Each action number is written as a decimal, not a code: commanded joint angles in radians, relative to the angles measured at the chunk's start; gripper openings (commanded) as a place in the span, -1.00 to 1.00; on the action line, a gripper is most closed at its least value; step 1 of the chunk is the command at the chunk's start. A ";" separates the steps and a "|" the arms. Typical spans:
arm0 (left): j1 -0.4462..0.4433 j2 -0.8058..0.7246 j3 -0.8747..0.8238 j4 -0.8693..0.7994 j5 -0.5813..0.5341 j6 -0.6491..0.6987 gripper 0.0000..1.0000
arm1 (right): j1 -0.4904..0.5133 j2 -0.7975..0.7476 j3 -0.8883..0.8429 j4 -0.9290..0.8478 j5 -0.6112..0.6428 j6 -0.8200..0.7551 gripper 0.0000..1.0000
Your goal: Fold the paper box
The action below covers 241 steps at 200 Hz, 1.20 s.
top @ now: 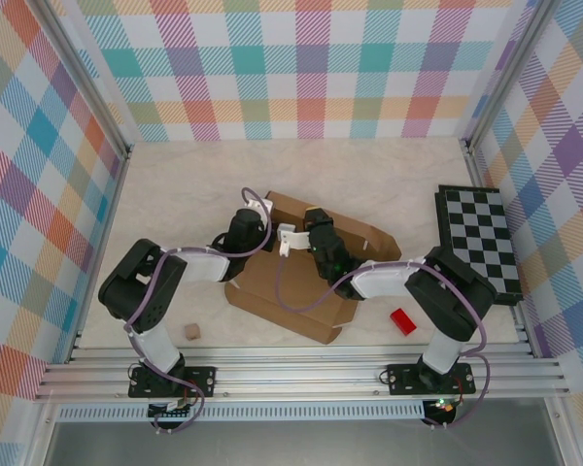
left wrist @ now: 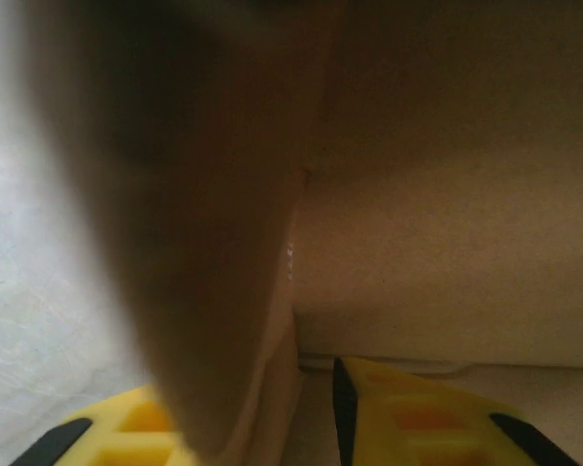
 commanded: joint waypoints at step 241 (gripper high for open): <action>0.063 -0.052 -0.027 -0.006 -0.042 0.000 -1.00 | -0.205 -0.599 0.356 -1.310 -0.394 1.435 0.08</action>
